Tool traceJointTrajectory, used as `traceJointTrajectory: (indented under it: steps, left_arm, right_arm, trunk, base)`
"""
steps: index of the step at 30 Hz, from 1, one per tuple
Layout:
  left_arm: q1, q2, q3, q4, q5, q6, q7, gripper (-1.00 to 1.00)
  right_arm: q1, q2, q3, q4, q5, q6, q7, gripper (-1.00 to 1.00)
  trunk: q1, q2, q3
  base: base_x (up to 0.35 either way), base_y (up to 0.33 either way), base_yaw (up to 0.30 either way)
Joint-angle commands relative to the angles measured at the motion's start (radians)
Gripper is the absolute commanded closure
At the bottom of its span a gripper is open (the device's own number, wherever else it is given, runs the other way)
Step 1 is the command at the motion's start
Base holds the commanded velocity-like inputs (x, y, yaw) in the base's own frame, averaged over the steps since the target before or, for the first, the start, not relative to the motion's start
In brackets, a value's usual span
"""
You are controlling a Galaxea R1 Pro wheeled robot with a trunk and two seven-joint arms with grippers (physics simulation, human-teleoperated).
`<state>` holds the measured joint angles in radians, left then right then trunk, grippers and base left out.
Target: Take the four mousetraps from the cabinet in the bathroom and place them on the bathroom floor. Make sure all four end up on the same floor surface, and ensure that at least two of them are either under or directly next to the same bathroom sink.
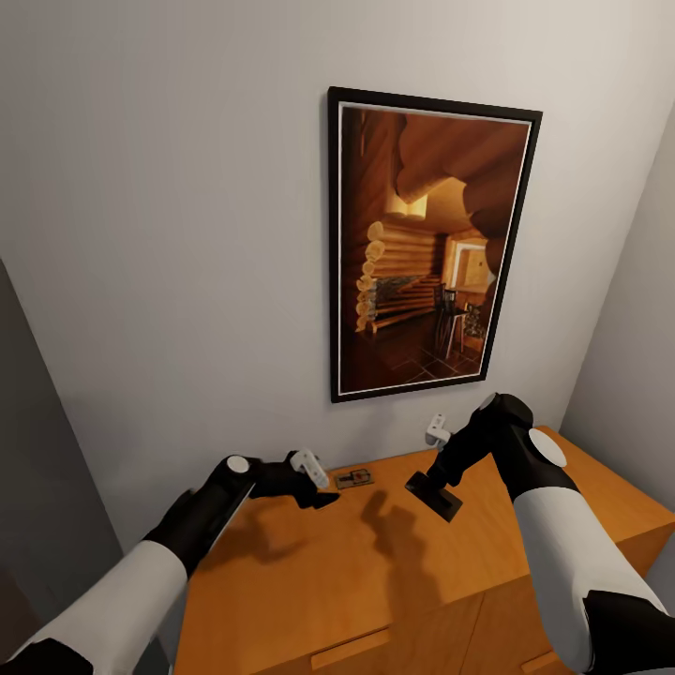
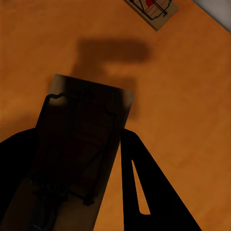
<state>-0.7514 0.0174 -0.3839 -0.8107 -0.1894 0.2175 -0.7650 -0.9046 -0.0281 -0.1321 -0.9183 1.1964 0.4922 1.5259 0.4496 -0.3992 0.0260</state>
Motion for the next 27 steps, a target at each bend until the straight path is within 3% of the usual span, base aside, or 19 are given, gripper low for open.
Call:
traceJointTrajectory:
  steps: [1, 3, 8, 27]
  left_arm:
    - [-0.001, 0.002, 0.014, -0.002, -0.002, 0.005, -0.014, -1.0]
    - [-0.003, 0.004, 0.057, -0.002, -0.001, 0.001, -0.052, -1.0]
    - [-0.006, 0.005, 0.109, -0.008, -0.001, -0.001, -0.132, -1.0]
    - [-0.008, 0.004, 0.127, -0.059, 0.0, 0.009, -0.209, -1.0]
  right_arm:
    - [0.0, 0.0, -0.001, -0.001, 0.005, 0.011, 0.007, 1.0]
    - [0.0, 0.0, -0.001, -0.001, 0.005, 0.011, 0.007, 1.0]
    - [0.0, 0.0, -0.001, -0.001, 0.005, 0.011, 0.007, 1.0]
    - [0.0, 0.0, -0.001, -0.001, 0.005, 0.011, 0.007, 1.0]
  trunk:
    - [0.0, -0.001, -0.001]
    - [0.0, -0.001, -0.001]
    - [0.0, -0.001, -0.001]
    - [0.0, -0.001, -0.001]
  base:
    - [0.0, 0.0, 0.0]
    - [0.0, 0.0, 0.0]
    - [0.0, 0.0, 0.0]
    - [0.0, 0.0, 0.0]
